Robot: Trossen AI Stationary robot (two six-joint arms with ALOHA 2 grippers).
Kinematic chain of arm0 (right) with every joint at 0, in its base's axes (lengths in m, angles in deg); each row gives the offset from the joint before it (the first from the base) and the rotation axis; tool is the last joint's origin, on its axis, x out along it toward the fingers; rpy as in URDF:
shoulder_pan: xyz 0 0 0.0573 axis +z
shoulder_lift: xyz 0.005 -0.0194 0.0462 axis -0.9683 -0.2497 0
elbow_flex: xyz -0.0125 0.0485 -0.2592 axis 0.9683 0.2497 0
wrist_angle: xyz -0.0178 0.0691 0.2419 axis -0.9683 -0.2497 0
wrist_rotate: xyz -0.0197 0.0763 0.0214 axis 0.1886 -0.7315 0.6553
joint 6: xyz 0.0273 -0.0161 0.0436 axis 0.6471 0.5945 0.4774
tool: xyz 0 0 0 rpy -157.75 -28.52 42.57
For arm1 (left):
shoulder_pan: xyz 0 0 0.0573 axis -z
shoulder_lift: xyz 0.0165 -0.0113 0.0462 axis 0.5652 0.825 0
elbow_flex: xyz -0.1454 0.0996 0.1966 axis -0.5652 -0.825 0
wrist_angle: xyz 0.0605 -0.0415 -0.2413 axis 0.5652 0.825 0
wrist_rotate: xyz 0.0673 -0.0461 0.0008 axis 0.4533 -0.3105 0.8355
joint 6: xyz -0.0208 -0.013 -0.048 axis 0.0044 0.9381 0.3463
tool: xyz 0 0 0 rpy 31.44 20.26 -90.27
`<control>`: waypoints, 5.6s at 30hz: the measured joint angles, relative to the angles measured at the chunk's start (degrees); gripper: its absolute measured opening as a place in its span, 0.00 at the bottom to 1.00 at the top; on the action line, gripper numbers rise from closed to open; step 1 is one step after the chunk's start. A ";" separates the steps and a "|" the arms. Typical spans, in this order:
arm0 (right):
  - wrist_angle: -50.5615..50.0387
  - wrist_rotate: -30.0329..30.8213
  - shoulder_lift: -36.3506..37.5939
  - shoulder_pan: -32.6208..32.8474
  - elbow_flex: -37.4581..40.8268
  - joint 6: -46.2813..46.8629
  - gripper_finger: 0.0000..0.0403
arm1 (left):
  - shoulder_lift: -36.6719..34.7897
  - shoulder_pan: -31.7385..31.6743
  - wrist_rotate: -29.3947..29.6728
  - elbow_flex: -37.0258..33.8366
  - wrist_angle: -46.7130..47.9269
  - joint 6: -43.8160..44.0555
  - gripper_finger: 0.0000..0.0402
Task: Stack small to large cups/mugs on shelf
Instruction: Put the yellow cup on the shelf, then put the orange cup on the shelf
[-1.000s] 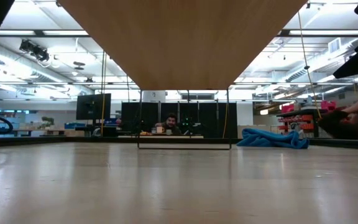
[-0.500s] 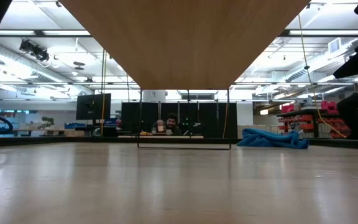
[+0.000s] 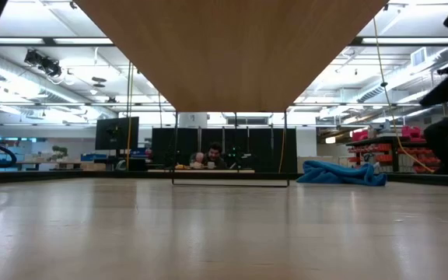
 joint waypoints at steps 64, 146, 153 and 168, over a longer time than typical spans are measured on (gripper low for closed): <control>52.00 -12.83 -2.10 -18.19 -7.78 -53.92 0.01 | -46.40 7.82 32.42 -73.66 -17.77 7.43 0.06; 24.75 -23.76 8.19 -25.78 -7.71 -43.86 0.02 | -46.29 18.41 7.30 -73.59 -13.57 15.08 0.04; 13.76 -18.95 11.97 -25.78 -7.71 -38.61 0.02 | -46.29 27.65 6.52 -73.59 -8.80 30.03 0.06; 10.37 -15.19 16.76 -18.37 0.55 -25.63 0.03 | -46.27 47.64 1.73 -73.59 -16.99 59.19 0.05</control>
